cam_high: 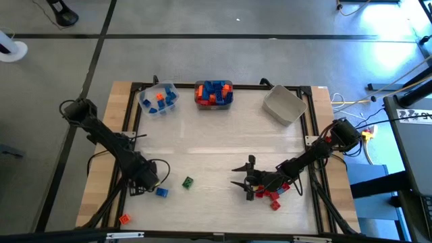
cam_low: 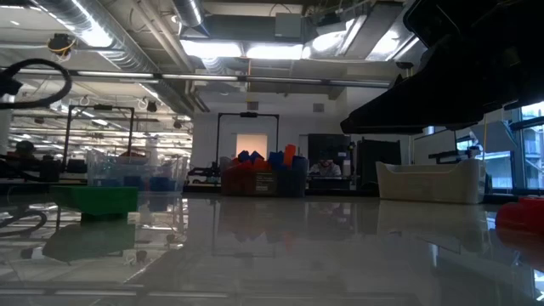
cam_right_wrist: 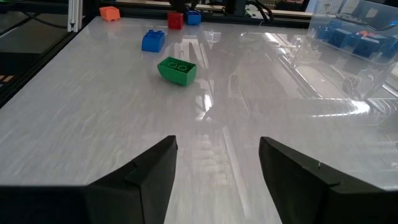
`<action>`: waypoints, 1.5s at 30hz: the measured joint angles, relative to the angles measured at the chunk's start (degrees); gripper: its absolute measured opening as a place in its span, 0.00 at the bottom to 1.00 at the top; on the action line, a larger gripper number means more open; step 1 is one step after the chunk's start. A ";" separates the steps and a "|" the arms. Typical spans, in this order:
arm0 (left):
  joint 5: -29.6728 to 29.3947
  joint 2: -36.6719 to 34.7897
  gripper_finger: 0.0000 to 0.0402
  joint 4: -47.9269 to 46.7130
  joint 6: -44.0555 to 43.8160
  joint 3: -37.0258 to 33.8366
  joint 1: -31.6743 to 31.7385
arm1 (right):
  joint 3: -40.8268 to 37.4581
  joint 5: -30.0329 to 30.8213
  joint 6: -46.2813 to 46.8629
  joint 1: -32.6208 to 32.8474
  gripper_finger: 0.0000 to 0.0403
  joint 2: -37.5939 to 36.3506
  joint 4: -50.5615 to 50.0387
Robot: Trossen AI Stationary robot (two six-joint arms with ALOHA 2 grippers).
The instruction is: Sort blocks by size
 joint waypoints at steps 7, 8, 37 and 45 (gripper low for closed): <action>-0.31 -0.15 0.52 -10.52 -2.81 0.63 -0.64 | 0.02 0.00 0.00 0.00 0.57 0.00 -0.02; -0.31 -0.15 0.52 -10.18 -2.60 0.29 -0.78 | 0.00 0.00 0.00 0.00 0.57 0.00 -0.02; -3.83 11.29 0.52 -6.00 -1.67 -0.24 -0.26 | 0.02 0.00 -0.02 0.00 0.57 -0.02 -0.04; -12.35 11.37 0.52 -2.32 -0.51 4.64 2.27 | 0.00 0.00 -0.02 0.00 0.57 -0.02 -0.04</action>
